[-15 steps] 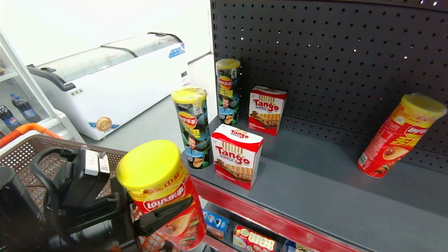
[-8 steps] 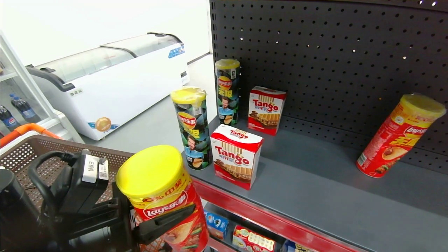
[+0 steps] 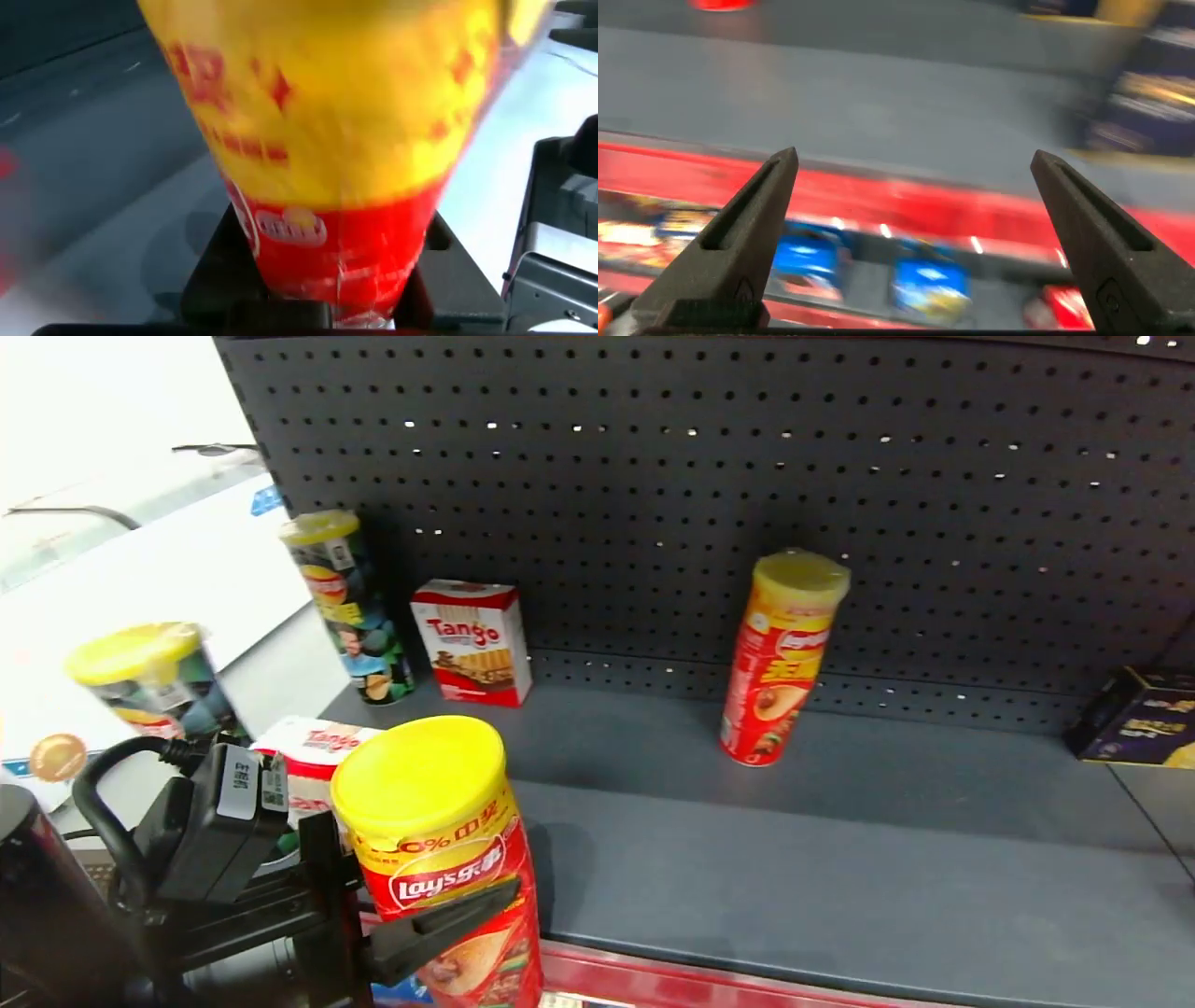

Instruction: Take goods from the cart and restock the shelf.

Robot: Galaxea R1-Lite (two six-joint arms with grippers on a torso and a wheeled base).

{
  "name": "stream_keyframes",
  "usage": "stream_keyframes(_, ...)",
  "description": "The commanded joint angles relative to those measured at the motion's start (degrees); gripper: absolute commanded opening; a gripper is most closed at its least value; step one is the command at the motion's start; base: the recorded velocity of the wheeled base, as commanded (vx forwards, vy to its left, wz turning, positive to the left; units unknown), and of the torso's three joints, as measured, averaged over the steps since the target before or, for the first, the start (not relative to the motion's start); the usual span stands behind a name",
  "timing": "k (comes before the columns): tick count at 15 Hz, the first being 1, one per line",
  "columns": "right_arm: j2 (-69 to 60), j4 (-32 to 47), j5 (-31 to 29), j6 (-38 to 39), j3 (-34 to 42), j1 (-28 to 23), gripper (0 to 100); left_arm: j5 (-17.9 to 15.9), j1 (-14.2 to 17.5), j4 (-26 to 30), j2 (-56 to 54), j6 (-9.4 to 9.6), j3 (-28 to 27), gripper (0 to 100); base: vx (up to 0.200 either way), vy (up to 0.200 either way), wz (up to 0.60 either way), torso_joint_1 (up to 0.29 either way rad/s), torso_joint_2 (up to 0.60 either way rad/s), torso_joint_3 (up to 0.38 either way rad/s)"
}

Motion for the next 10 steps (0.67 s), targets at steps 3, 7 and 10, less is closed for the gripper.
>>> stream_keyframes(3, 0.1, 0.0, 0.0, 0.0, 0.0, 0.0, 100, 0.1, 0.1, 0.0, 0.2, -0.07, -0.2, 0, 0.000, 0.000, -0.40, -0.002, 0.00, 0.003)
stream_keyframes(7, 0.1, 0.0, 0.0, 0.0, 0.0, 0.0, 100, 0.5, 0.5, 0.0, 0.2, -0.07, -0.4, 0, 0.000, 0.000, 0.00, 0.000, 0.00, 0.000)
stream_keyframes(10, 0.1, -0.1, 0.0, 0.0, 0.0, 0.0, 100, 0.4, 0.5, -0.1, 0.1, -0.15, -1.1, 0, 0.000, 0.000, 0.00, 0.000, 0.00, 0.000)
